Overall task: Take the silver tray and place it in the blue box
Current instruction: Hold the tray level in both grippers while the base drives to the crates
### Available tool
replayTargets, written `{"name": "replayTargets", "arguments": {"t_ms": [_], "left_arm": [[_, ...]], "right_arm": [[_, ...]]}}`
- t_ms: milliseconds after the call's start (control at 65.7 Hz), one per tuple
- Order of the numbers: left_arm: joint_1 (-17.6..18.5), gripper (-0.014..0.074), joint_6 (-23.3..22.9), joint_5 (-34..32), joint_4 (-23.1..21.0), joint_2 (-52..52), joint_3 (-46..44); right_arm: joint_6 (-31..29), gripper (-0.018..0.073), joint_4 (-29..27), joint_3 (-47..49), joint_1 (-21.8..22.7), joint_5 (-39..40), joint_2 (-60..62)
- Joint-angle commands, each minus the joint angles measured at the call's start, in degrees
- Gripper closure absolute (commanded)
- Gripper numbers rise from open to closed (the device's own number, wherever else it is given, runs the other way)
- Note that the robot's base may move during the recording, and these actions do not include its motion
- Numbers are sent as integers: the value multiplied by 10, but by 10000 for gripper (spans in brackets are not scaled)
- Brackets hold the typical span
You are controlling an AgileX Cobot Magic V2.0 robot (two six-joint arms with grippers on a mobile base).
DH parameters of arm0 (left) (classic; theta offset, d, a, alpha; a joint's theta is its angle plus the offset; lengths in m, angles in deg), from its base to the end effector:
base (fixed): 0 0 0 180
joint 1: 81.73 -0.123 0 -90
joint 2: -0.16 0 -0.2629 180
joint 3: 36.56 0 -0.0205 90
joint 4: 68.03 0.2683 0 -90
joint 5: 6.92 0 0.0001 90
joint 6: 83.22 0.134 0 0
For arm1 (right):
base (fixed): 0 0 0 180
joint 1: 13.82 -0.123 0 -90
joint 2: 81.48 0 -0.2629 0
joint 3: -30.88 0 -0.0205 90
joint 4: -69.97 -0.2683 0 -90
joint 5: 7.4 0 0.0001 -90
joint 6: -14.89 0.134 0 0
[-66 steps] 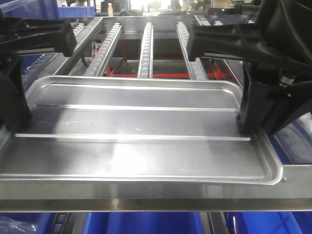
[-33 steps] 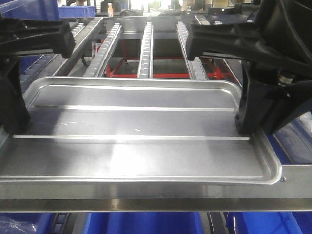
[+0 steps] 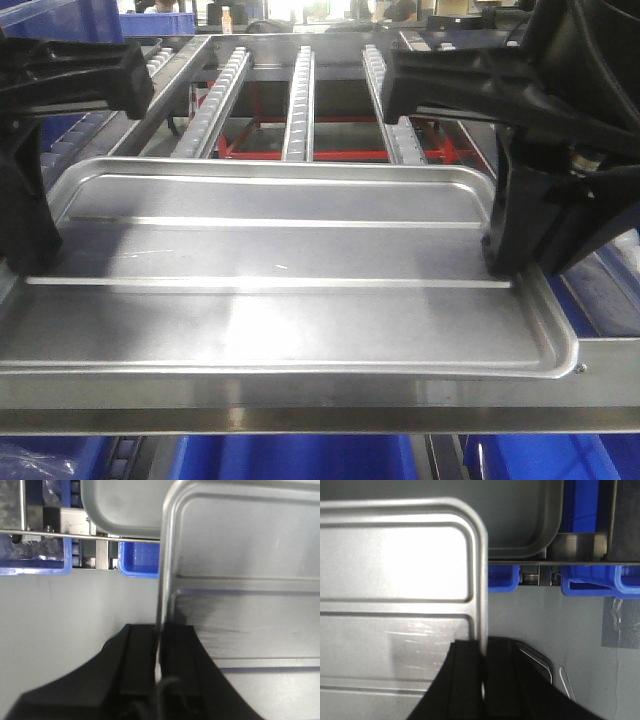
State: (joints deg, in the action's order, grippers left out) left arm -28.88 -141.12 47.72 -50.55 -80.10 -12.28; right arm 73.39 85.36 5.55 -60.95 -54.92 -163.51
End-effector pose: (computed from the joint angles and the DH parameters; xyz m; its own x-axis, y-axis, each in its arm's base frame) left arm 0.1887 -0.1947 0.2142 -0.9068 0.0118 -0.4214 0.0708 0.9897 -0.1247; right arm 0.2122 0.1900 0.2049 -0.8991 0.1021 -0.4257 0.0117 0.9777 0.2099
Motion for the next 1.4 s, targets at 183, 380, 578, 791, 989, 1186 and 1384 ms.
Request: {"name": "replayTargets", "arguments": {"t_ms": [183,380,578,791,989,1186,1384], "left_arm": [[4,603,-5,0,17,17,-15],[4,604,-5,0,17,17,-15],[4,603,-5,0,17,17,-15],[4,603,-5,0,17,17,-15],[4,603,-5,0,17,17,-15],[4,603,-5,0,17,17,-15],[4,603,-5,0,17,17,-15]], "right_arm": [[-2,502,25,14,-1,8,12],[-2,502,25,14,-1,8,12],[-2,502,25,14,-1,8,12],[-2,502,25,14,-1,8,12],[-2,502,25,14,-1,8,12],[-2,502,25,14,-1,8,12],[-2,502,25,14,-1,8,12]]}}
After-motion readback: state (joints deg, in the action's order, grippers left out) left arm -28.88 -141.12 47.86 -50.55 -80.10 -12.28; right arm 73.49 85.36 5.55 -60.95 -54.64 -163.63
